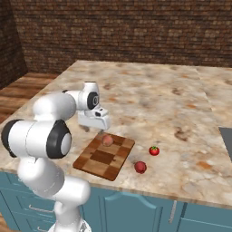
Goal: Place the avocado, onion, tomato, and bell pepper on the cutting board.
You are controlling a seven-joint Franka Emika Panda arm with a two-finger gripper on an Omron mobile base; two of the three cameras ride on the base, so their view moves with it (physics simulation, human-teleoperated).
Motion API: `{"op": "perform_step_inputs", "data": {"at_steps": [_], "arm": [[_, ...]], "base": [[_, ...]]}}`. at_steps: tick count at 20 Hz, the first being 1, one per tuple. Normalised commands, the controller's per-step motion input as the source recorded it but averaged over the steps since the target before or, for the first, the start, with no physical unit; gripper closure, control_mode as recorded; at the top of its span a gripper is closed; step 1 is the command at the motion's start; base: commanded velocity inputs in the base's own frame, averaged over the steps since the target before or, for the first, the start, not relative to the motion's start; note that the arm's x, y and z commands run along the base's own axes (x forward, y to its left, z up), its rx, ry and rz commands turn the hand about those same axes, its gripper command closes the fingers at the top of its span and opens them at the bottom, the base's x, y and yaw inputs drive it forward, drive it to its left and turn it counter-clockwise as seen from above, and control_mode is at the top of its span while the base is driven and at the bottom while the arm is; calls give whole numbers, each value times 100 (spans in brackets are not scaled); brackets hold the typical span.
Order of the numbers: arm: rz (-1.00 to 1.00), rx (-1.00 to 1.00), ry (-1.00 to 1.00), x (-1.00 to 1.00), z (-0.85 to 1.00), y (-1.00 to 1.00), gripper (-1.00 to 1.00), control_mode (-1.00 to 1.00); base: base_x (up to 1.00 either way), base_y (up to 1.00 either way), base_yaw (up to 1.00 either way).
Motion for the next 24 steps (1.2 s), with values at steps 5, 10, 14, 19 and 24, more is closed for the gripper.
{"op": "perform_step_inputs", "data": {"at_steps": [5, 10, 14, 19, 24], "arm": [[4, 0, -6, -38, 0, 34, -100, -100], [2, -1, -1, -26, 4, 47, -100, -100], [0, -3, 0, -5, 12, 51, -100, -100], [1, -1, 0, 0, 1, 56, -100, -100], [2, -1, 0, 0, 0, 53, -100, -100]], "base": [[0, 0, 0], [0, 0, 0], [0, 0, 0], [0, 0, 0], [0, 0, 0]]}}
